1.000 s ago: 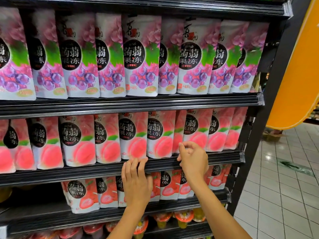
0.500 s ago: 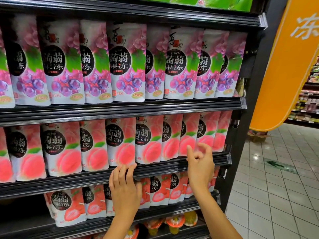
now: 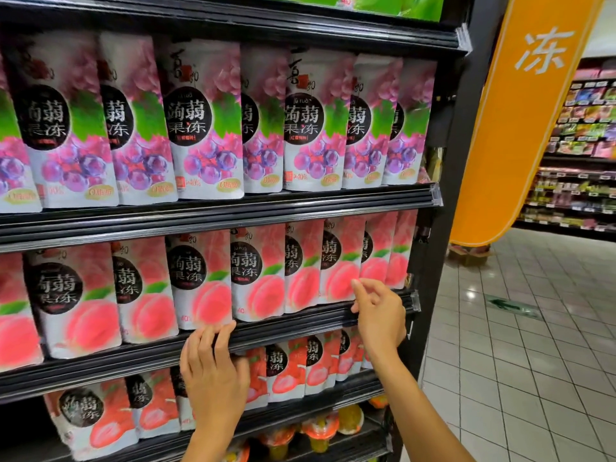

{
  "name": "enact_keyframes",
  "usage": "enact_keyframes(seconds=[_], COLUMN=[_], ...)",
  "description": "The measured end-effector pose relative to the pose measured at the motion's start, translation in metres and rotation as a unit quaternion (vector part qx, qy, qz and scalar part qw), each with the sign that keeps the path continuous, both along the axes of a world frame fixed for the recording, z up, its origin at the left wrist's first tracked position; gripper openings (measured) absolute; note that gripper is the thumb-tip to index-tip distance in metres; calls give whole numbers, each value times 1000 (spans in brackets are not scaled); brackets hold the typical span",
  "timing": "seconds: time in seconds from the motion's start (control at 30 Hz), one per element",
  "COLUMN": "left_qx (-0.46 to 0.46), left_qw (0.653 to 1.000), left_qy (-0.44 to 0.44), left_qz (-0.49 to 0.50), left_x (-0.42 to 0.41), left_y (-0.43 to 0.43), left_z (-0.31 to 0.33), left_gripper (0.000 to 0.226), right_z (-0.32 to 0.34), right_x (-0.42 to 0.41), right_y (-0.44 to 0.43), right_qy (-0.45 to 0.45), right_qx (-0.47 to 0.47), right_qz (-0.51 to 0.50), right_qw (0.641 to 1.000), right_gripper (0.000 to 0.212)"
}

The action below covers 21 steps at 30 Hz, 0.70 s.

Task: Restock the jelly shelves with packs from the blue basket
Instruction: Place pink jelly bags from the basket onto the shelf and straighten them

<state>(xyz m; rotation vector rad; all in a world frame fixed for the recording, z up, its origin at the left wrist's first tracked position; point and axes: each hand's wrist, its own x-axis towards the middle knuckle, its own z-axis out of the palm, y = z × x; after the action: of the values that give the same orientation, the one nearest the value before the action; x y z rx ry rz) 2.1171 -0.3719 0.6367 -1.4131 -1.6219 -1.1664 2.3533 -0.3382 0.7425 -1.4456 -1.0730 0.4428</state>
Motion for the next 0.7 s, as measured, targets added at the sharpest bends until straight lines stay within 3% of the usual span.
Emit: enact_keyframes(seconds=[0.17, 0.27, 0.4, 0.7], left_qx=[5, 12, 21, 21], left_qw=[1000, 1000, 1000, 1000], left_qy=[-2, -4, 0, -6], left_qz=[0, 3, 13, 6], left_x=[-1, -1, -1, 1], left_y=[1, 3, 5, 5], left_z=[-2, -4, -5, -1], left_gripper=[54, 55, 55, 56], right_z=[-5, -4, 0, 4], right_x=[5, 12, 20, 41], right_y=[0, 6, 12, 23], right_qy=[21, 35, 52, 43], right_qx=[61, 96, 96, 109], right_qz=[-13, -40, 4, -16], right_qw=[998, 994, 994, 993], right_gripper=[12, 25, 29, 9])
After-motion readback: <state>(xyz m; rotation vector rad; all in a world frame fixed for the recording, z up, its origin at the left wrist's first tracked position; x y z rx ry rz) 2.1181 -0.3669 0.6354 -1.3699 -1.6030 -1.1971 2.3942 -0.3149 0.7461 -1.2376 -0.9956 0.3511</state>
